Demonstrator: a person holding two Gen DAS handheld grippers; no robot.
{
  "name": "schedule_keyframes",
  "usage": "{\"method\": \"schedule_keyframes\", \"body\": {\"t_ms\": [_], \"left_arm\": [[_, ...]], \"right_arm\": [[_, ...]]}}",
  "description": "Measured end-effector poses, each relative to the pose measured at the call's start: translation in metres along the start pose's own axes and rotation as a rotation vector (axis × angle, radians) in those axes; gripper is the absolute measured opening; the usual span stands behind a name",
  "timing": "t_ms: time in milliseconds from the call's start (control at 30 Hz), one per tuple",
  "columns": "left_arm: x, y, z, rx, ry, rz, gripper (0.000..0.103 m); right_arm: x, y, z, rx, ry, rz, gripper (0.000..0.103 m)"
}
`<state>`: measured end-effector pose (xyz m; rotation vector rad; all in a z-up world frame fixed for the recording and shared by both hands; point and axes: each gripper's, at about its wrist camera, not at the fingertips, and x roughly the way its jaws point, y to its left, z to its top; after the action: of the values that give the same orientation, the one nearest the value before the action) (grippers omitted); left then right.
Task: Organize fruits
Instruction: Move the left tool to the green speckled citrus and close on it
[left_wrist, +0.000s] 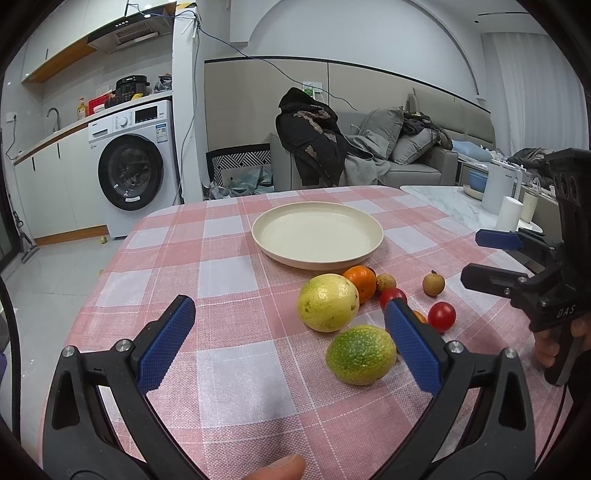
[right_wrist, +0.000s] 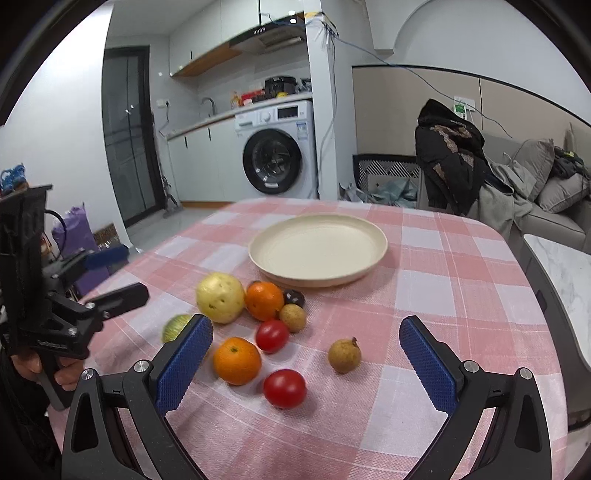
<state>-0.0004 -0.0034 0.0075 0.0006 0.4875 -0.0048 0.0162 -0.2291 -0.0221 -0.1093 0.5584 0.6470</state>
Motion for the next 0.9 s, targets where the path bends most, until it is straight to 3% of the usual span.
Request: {"method": "schedule_keyframes", "body": {"t_ms": [300,500,667,733,800,900], "left_arm": [[0.015,-0.001,0.001,0.000,0.062,-0.026,0.102],[0.029,-0.001,-0.002,-0.004,0.133,-0.043,0.102],[0.039,-0.010,-0.006,0.008,0.188,-0.066,0.102],[0.045,-0.012,-0.007,0.014,0.213,-0.079,0.102],[0.051,-0.016,-0.010,0.030,0.244,-0.087,0.102],[0.059,-0.020,-0.015,0.047,0.287,-0.102,0.102]], "right_arm": [[0.012,-0.006,-0.007,0.000,0.134,-0.065,0.103],[0.021,-0.006,-0.013,0.007,0.217,-0.055,0.103],[0.028,-0.005,-0.019,0.021,0.274,0.008,0.102],[0.028,-0.003,-0.020,0.017,0.278,0.031,0.098],[0.029,0.000,-0.021,0.014,0.286,0.058,0.087],[0.032,0.005,-0.023,0.006,0.310,0.088,0.082]]}}
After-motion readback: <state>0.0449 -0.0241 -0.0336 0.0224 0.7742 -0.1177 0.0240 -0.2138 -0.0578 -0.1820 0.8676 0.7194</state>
